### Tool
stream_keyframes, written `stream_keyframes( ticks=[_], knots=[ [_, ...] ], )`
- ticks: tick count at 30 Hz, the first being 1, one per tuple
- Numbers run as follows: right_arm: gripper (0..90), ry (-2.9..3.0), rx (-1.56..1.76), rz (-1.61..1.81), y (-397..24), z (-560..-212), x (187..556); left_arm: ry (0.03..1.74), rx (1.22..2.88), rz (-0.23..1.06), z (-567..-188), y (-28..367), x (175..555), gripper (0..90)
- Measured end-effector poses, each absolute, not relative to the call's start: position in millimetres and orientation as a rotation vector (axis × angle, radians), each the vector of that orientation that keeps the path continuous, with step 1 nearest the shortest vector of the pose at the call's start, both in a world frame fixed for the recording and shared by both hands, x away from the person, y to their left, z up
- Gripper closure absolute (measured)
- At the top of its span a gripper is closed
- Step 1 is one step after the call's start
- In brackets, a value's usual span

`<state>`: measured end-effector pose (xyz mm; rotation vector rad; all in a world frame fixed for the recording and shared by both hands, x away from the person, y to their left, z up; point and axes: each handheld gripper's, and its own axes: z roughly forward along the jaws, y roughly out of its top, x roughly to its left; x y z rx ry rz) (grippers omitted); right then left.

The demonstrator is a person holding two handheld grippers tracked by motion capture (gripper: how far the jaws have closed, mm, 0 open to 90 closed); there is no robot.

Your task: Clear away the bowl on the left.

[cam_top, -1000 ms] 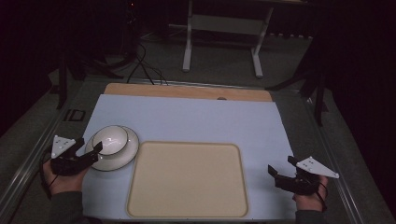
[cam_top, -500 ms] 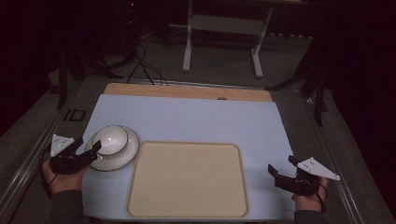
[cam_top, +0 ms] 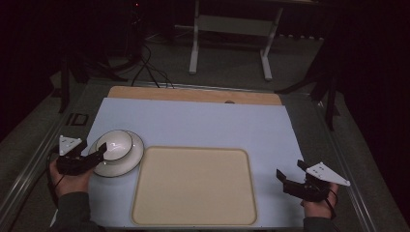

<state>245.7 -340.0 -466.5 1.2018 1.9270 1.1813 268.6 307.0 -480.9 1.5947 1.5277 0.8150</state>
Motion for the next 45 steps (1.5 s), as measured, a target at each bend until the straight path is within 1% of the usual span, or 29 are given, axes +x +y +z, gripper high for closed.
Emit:
stream_keyframes(
  ticks=[5, 11, 18, 27, 30, 38, 45],
  knots=[
    [12.2, 1.917, 1.198, 1.186, -339.9, -466.2, 246.6, 1.568, 1.599, 0.81, -485.1, 308.6, 274.2, 28.7],
    [12.2, 1.905, 1.205, 1.188, -340.9, -465.8, 246.5, 1.607, 1.616, 0.77, -490.3, 307.3, 282.7, 27.5],
    [12.3, 1.896, 1.212, 1.192, -342.0, -465.6, 246.2, 1.637, 1.608, 0.736, -492.1, 307.2, 285.8, 31.1],
    [12.3, 1.889, 1.212, 1.191, -342.4, -465.5, 246.5, 1.713, 1.621, 0.677, -501.0, 308.4, 293.5, 39.5],
    [12.3, 1.886, 1.212, 1.19, -342.7, -465.3, 246.3, 1.728, 1.62, 0.673, -502.5, 309.3, 295.1, 40.2],
    [12.3, 1.878, 1.218, 1.196, -343.9, -465.0, 246.5, 1.747, 1.637, 0.655, -505.5, 308.8, 298.9, 45.0],
    [12.3, 1.878, 1.216, 1.201, -343.8, -464.8, 246.1, 1.748, 1.647, 0.61, -508.0, 307.9, 302.3, 49.4]
  ],
)
